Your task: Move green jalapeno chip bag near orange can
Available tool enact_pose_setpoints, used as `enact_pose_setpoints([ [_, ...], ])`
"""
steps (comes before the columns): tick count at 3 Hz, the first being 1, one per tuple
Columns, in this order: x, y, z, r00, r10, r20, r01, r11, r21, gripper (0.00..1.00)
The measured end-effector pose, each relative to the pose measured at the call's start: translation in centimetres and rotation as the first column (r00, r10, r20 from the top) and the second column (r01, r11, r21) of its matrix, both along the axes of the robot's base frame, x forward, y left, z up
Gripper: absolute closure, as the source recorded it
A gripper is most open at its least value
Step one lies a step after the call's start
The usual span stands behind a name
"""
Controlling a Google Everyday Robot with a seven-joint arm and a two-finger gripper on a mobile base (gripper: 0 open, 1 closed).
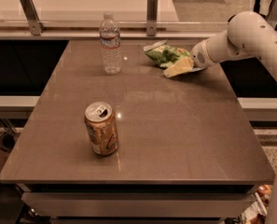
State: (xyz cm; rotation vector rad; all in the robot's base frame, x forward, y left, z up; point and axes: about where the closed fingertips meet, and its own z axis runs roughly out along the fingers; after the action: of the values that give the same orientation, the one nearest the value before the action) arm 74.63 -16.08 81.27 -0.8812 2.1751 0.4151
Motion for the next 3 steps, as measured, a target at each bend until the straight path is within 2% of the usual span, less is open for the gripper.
enact_pose_setpoints([
  [3,0.03,0.26,0.46,1.0000,0.004,-0.004,-0.004,1.000,0.001,0.88],
])
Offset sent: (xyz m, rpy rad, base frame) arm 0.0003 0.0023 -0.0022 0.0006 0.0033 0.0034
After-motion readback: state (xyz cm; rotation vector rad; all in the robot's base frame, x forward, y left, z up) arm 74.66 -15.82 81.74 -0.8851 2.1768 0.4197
